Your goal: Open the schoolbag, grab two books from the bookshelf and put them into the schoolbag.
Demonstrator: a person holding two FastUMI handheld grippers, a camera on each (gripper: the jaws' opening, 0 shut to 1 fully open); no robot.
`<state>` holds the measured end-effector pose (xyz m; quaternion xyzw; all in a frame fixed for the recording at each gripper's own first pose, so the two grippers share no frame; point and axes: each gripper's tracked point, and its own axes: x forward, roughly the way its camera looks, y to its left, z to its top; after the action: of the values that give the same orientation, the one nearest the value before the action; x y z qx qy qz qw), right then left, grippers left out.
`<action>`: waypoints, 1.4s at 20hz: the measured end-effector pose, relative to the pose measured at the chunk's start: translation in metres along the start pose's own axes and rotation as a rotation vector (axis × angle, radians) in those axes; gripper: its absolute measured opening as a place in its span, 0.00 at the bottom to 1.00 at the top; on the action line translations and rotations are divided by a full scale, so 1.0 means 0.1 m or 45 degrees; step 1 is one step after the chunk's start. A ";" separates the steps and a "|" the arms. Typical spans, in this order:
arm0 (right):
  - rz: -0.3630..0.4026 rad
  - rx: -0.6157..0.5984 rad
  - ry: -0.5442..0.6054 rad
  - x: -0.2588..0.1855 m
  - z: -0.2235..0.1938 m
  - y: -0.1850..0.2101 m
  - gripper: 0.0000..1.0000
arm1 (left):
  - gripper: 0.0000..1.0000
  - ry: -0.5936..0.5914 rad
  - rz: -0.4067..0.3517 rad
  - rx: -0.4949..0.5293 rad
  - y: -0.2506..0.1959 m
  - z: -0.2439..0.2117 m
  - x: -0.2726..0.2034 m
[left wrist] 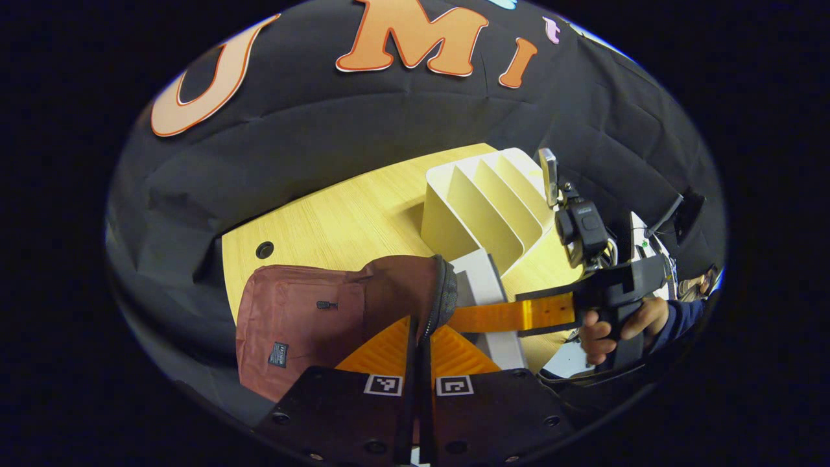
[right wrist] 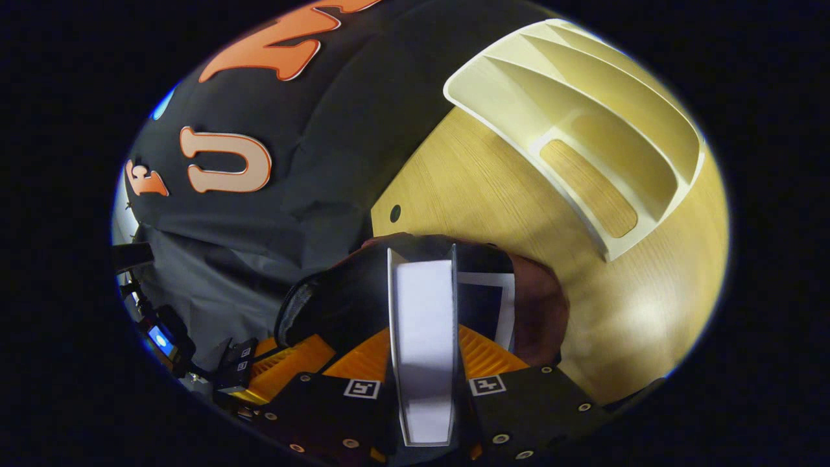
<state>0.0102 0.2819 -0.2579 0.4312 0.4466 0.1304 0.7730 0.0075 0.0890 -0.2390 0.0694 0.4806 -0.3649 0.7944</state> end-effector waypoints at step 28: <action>-0.340 -0.348 -0.210 -0.19 0.37 -0.61 0.97 | 0.17 -0.065 0.033 -0.011 -0.29 -0.03 0.03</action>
<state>0.0182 0.2146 -0.2864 0.2684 0.4131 0.0502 0.8688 -0.0124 0.0680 -0.2365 0.0628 0.4609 -0.3542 0.8112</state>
